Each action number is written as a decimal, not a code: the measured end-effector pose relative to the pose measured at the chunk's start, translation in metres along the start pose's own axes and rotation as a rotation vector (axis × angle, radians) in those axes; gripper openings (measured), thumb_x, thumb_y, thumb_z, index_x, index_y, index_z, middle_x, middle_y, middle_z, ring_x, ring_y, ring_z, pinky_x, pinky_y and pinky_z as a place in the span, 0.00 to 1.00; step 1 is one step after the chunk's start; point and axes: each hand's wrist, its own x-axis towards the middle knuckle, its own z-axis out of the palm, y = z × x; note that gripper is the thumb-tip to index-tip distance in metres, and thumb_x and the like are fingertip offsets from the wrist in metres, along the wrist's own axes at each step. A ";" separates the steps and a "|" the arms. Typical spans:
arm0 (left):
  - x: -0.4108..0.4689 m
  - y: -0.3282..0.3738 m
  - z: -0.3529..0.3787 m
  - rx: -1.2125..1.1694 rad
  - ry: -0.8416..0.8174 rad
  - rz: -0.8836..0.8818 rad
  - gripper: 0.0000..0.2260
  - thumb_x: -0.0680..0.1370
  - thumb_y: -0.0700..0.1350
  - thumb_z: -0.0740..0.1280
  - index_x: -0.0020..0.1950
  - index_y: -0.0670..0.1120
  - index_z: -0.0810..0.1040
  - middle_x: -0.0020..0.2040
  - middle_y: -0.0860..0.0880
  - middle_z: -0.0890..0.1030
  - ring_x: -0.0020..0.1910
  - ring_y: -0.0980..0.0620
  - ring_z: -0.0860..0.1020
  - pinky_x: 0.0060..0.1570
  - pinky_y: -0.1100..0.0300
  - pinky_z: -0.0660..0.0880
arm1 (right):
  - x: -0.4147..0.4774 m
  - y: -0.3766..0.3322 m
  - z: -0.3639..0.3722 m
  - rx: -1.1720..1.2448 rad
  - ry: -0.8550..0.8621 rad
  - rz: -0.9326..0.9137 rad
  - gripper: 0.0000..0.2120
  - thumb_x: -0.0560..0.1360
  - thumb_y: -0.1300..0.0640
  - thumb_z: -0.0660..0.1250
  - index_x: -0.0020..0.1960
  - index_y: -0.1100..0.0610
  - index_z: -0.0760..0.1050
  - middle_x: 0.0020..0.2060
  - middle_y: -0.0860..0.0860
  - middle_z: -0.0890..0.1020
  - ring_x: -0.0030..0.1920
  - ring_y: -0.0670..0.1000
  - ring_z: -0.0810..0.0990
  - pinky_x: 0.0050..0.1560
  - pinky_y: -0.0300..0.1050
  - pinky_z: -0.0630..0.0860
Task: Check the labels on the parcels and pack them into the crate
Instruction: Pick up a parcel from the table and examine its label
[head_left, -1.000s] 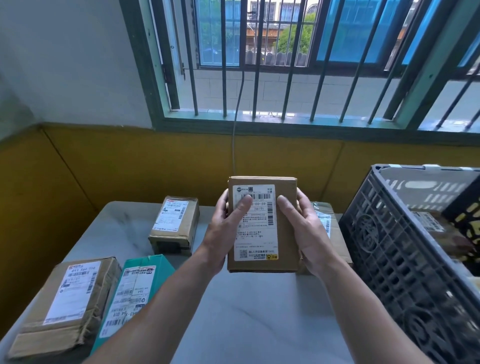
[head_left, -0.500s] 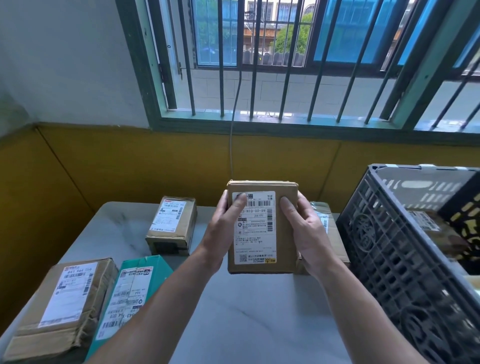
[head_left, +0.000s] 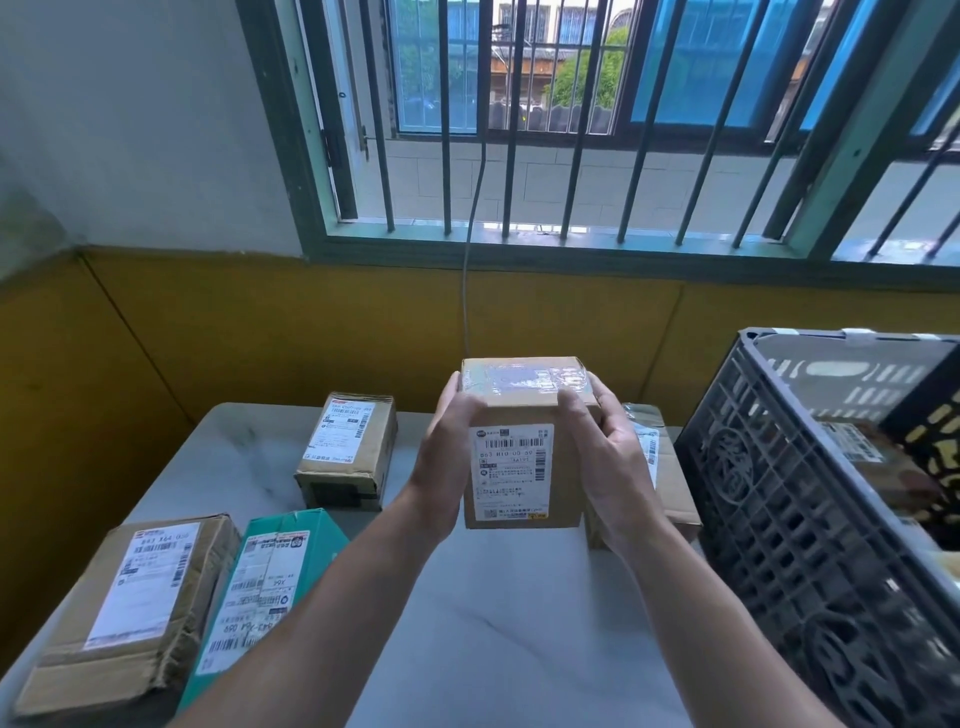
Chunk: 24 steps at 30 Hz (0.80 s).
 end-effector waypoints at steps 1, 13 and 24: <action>0.001 0.000 0.001 -0.016 -0.002 -0.005 0.24 0.78 0.53 0.59 0.73 0.46 0.70 0.60 0.41 0.84 0.57 0.43 0.84 0.48 0.53 0.84 | 0.000 0.000 0.001 0.018 0.002 0.005 0.24 0.81 0.46 0.66 0.76 0.42 0.66 0.57 0.51 0.85 0.55 0.53 0.85 0.58 0.58 0.82; -0.002 0.000 -0.002 -0.034 0.039 -0.016 0.26 0.84 0.45 0.60 0.82 0.55 0.57 0.63 0.45 0.82 0.57 0.47 0.85 0.48 0.54 0.84 | 0.006 0.002 0.002 0.103 -0.035 0.036 0.20 0.83 0.51 0.62 0.75 0.43 0.68 0.56 0.52 0.86 0.55 0.57 0.85 0.53 0.56 0.81; 0.001 0.001 -0.004 -0.026 0.049 -0.024 0.23 0.85 0.44 0.62 0.78 0.57 0.62 0.63 0.45 0.81 0.56 0.47 0.84 0.50 0.52 0.84 | 0.010 0.001 0.003 0.110 0.017 0.028 0.27 0.77 0.51 0.69 0.74 0.43 0.68 0.58 0.52 0.84 0.55 0.55 0.85 0.47 0.52 0.82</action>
